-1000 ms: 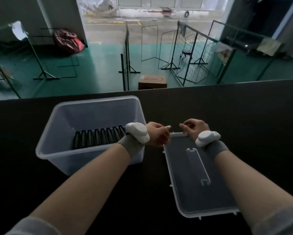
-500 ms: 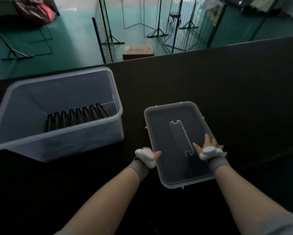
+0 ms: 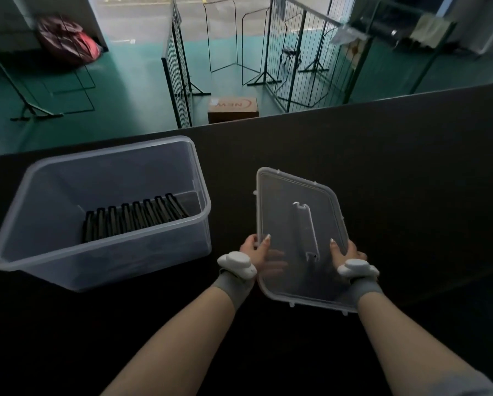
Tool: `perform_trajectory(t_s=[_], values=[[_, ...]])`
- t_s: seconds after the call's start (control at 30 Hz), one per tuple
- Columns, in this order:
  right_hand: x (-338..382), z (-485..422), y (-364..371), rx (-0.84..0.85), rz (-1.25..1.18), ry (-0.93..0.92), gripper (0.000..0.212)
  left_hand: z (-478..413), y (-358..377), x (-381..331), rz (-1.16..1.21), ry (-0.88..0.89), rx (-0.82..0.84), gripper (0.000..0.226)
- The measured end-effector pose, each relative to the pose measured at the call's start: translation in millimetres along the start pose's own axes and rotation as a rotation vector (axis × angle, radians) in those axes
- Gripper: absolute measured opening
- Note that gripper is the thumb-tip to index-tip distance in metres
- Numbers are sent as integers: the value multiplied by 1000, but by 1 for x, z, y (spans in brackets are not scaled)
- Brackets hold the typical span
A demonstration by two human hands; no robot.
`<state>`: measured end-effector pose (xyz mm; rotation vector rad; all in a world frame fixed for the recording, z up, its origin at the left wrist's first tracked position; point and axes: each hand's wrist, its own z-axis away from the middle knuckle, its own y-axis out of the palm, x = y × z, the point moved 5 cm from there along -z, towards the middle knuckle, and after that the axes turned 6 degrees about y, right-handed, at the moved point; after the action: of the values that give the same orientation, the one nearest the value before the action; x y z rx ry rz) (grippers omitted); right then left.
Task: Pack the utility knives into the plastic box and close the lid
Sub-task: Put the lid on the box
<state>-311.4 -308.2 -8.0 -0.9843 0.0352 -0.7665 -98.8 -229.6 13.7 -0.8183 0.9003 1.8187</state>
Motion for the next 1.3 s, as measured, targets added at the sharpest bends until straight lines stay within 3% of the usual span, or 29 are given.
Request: perform_trajectory(t_s=[0.23,0.6,0.83,0.93,1.07,1.17,1.3], values=[[36,-7,-2,102,-183,-74,77,5,-9,-79,-112,224,-38,19],[202,141,-50,104,-263,-465,58,66,-101,-245,-8,494,-115,20],[267,205,-47,-37,-140,-587,67,102,-191,-283,96,573,-286,29],[279,220,-40,86,-29,-632,61,106,-227,-281,175,544,-268,34],[304,242,-8,371,-349,-641,35,108,-270,-274,289,541,-297,40],[308,240,-4,379,-621,-643,40,103,-287,-262,282,479,-377,52],[332,251,-10,322,-799,-782,34,93,-309,-252,-55,345,-511,49]])
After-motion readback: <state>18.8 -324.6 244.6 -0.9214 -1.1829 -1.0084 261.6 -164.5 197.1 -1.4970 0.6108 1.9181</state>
